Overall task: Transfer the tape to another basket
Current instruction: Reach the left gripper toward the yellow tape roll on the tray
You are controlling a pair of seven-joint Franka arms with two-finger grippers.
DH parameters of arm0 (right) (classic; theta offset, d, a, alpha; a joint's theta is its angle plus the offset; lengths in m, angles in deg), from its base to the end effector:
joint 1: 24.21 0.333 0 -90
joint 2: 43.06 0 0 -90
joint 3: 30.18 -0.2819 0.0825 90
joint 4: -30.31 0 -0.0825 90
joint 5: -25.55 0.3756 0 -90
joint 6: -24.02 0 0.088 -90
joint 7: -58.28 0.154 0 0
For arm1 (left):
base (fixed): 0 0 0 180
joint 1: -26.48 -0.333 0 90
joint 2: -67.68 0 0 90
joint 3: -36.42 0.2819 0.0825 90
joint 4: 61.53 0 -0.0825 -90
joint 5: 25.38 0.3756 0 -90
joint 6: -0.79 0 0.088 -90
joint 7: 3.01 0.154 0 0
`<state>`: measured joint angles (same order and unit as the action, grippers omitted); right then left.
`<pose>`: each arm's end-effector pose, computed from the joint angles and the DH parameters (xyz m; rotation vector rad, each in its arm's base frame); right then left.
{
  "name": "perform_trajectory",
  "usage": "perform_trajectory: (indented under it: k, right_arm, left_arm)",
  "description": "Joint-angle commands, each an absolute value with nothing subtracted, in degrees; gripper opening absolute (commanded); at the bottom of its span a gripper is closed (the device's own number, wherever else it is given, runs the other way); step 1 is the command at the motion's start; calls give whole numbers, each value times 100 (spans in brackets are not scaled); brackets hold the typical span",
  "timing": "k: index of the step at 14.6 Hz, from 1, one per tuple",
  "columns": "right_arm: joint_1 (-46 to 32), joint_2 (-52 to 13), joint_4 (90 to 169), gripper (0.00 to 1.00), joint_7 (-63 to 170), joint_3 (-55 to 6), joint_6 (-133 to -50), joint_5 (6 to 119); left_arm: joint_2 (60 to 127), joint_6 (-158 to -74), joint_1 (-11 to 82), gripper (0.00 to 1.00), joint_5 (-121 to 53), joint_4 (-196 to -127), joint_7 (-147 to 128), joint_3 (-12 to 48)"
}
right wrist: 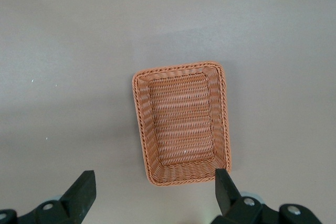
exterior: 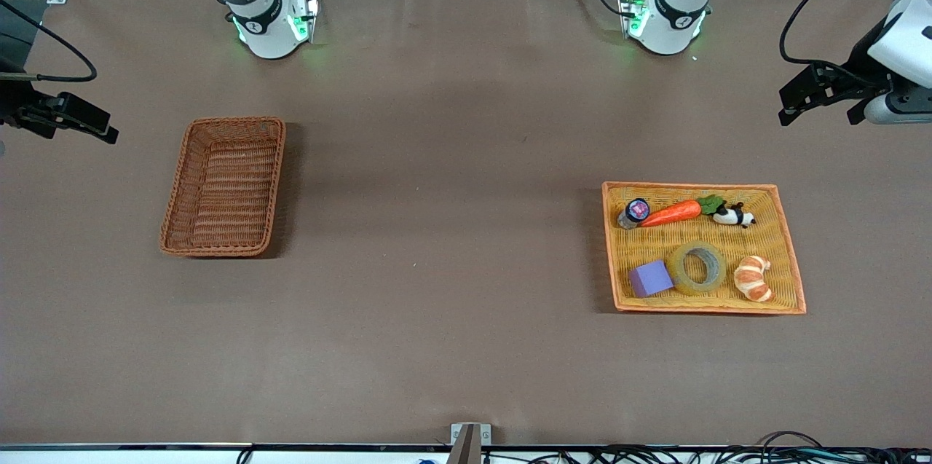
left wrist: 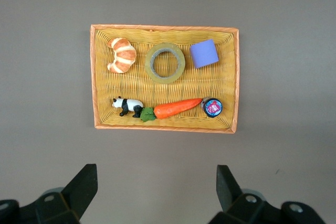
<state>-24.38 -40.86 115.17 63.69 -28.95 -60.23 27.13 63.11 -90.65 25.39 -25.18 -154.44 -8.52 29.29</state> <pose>0.5444 -0.0086 0.5551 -3.1104 0.1818 0.0778 0.5261 -0.0572 0.5646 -3.1325 0.0143 -0.0855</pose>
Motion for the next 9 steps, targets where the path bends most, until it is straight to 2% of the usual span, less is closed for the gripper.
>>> perform_trajectory:
  k: [1,5,9]
  right_arm:
    - [-2483,-4139,11521,100,6311,-2903,-5974,2845]
    - [-2483,-4139,11521,100,6311,-2895,-5974,2845]
    - [-2483,-4139,11521,100,6303,-2895,-5974,2836]
  left_arm:
    - [6373,-8791,2551,100,-2625,-15259,-723,2956]
    - [6591,-8728,2498,100,-2573,-15171,-618,3009]
    - [7469,-9534,2173,100,-2529,-15224,-424,3018]
